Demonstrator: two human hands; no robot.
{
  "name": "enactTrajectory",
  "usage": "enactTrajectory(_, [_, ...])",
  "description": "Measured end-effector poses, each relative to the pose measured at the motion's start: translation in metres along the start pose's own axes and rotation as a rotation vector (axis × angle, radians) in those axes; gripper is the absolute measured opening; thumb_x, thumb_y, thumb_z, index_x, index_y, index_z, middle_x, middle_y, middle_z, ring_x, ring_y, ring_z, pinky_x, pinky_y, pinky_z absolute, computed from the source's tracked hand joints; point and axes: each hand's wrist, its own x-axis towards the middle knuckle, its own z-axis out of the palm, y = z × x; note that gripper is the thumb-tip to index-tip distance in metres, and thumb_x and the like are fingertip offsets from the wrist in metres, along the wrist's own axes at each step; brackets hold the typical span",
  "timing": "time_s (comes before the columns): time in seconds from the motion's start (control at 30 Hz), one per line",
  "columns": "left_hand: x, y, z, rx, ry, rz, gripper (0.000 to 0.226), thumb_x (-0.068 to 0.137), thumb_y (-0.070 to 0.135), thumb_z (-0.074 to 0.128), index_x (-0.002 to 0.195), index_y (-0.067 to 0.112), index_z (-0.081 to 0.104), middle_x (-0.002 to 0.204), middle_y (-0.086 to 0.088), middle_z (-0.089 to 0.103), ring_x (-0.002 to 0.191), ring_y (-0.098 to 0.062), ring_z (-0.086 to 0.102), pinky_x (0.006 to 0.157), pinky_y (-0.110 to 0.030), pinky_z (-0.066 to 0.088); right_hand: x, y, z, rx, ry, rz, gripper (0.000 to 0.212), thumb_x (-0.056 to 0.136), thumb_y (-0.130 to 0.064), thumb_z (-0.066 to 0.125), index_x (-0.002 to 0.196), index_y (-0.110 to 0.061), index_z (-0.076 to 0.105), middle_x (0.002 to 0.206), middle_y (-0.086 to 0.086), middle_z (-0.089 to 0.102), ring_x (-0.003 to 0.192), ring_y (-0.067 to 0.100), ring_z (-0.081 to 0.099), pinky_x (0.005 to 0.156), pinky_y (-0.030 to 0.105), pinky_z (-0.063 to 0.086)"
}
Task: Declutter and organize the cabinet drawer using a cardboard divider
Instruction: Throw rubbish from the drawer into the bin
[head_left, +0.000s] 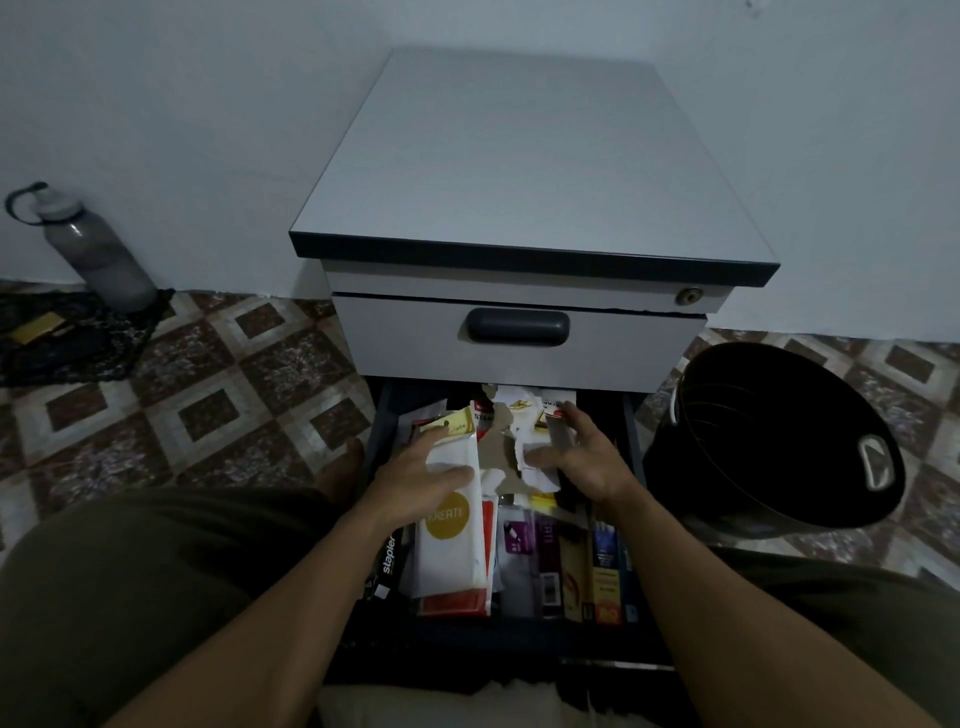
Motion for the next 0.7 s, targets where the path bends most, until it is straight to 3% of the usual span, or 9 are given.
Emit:
enactTrajectory(0.1, [-0.001,0.003,-0.003,0.026,-0.022,-0.02,0.077,0.076,0.044,0.062,0.145,0.054,0.029,0.13,0.001,0.052,0.105,-0.019,0.06,0.093,-0.042,0.054,-0.005,0.002,-0.003,0.012,0.075,-0.024,0.088,0.079,-0.02,0.081,0.152,-0.026,0.032,0.136,-0.005,0.049,0.104,0.016,0.058,0.08,0.027,0.052])
enactTrajectory(0.17, [-0.002,0.005,-0.004,0.043,-0.046,-0.022,0.084,0.071,0.043,0.062,0.145,0.056,0.025,0.131,0.0,0.052,0.105,-0.02,0.06,0.093,-0.042,0.054,-0.011,0.003,-0.005,0.111,0.212,-0.046,0.073,0.084,-0.021,0.077,0.148,-0.018,0.041,0.135,0.001,0.056,0.111,0.02,0.059,0.097,0.038,0.051])
enactTrajectory(0.2, [-0.002,0.005,-0.003,0.048,-0.053,-0.023,0.086,0.071,0.042,0.063,0.146,0.056,0.024,0.132,-0.001,0.052,0.106,-0.02,0.06,0.093,-0.042,0.055,-0.016,0.003,-0.005,0.168,0.291,-0.059,0.061,0.087,-0.02,0.074,0.143,-0.015,0.049,0.127,0.001,0.062,0.107,0.018,0.06,0.098,0.038,0.051])
enactTrajectory(0.33, [-0.006,0.006,0.0,0.041,-0.028,0.009,0.088,0.07,0.046,0.067,0.147,0.052,0.026,0.133,0.0,0.052,0.108,-0.02,0.06,0.095,-0.041,0.054,-0.039,0.006,-0.001,0.278,0.474,-0.113,0.007,0.091,-0.014,0.068,0.096,-0.012,0.073,0.085,-0.003,0.072,0.086,0.012,0.07,0.07,0.022,0.055])
enactTrajectory(0.4, [-0.007,0.005,-0.002,-0.016,-0.003,0.036,0.091,0.067,0.049,0.07,0.148,0.051,0.028,0.132,0.0,0.052,0.107,-0.018,0.06,0.093,-0.041,0.055,-0.043,0.015,0.008,0.211,0.456,-0.096,0.008,0.089,-0.014,0.069,0.082,-0.013,0.071,0.078,0.002,0.073,0.079,0.017,0.072,0.07,0.032,0.061])
enactTrajectory(0.47, [-0.008,0.005,-0.004,-0.065,0.017,0.052,0.095,0.063,0.052,0.071,0.148,0.05,0.028,0.132,0.0,0.052,0.107,-0.017,0.061,0.093,-0.042,0.055,-0.045,0.025,0.016,0.068,0.412,-0.082,0.007,0.085,-0.015,0.072,0.085,-0.021,0.068,0.084,0.001,0.073,0.082,0.019,0.072,0.076,0.045,0.061])
enactTrajectory(0.6, [-0.01,0.003,-0.006,-0.091,0.047,0.055,0.09,0.079,0.04,0.074,0.153,0.042,0.021,0.13,0.002,0.054,0.108,-0.017,0.059,0.093,-0.037,0.053,-0.047,0.031,0.021,-0.147,0.307,-0.058,0.038,0.078,-0.023,0.073,0.114,-0.028,0.059,0.104,-0.004,0.073,0.085,0.016,0.073,0.073,0.043,0.062])
enactTrajectory(0.7, [-0.009,0.001,-0.004,-0.019,0.047,0.024,0.078,0.084,0.041,0.062,0.153,0.039,0.024,0.134,0.0,0.053,0.108,-0.017,0.058,0.096,-0.037,0.05,-0.044,0.027,0.017,-0.302,0.309,-0.051,0.039,0.072,-0.036,0.071,0.111,-0.037,0.064,0.109,-0.008,0.071,0.098,0.017,0.069,0.084,0.045,0.059])
